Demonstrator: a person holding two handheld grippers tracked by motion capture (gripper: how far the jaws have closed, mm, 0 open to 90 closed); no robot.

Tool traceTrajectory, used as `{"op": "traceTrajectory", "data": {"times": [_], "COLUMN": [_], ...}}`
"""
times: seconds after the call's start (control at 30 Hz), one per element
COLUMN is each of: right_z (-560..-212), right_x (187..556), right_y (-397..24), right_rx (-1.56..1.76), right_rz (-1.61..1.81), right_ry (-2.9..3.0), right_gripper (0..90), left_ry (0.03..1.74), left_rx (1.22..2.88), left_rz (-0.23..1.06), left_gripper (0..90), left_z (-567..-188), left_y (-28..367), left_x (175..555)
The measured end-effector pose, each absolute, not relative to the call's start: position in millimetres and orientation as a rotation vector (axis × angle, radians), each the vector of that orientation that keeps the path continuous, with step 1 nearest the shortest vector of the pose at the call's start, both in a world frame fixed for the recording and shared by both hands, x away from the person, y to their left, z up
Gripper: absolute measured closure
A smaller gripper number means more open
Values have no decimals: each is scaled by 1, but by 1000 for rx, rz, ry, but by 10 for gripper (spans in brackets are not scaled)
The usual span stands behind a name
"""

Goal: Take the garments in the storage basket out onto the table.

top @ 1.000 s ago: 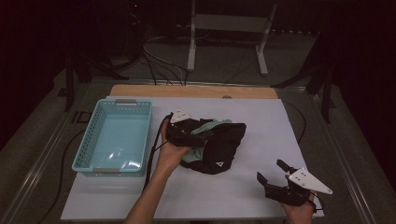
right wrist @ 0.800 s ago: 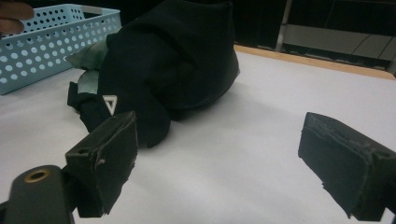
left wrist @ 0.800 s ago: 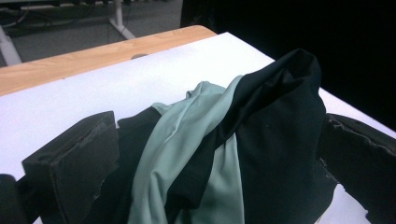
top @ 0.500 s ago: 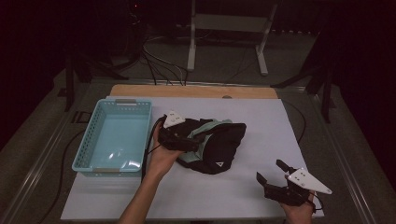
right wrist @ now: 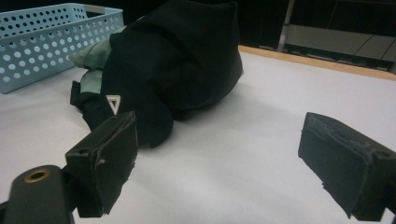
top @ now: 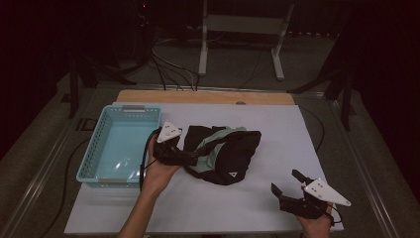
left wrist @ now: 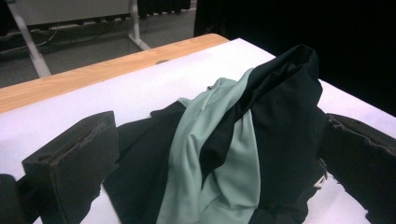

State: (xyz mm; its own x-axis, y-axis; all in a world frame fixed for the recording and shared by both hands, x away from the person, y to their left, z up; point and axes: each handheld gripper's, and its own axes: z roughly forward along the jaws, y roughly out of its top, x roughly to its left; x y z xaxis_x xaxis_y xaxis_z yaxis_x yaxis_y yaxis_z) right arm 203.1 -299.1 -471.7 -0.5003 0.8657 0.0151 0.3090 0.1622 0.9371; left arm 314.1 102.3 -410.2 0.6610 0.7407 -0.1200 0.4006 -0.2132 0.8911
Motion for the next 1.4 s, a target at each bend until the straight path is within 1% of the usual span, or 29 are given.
{"op": "traceTrajectory", "data": {"times": [0.73,1.4], "right_z": [-471,-470], "right_x": [202,201], "right_y": [-296,-293], "right_rx": [1099,1081], "right_rz": [1340,1353], "right_ry": [1902,1899], "right_gripper": [118,118], "left_ry": [898,977], "left_rx": [1806,1706], "left_rz": [536,612], "left_gripper": [0,0], "left_z": [-423,-440], "left_y": [169,215], "left_x": [273,246]}}
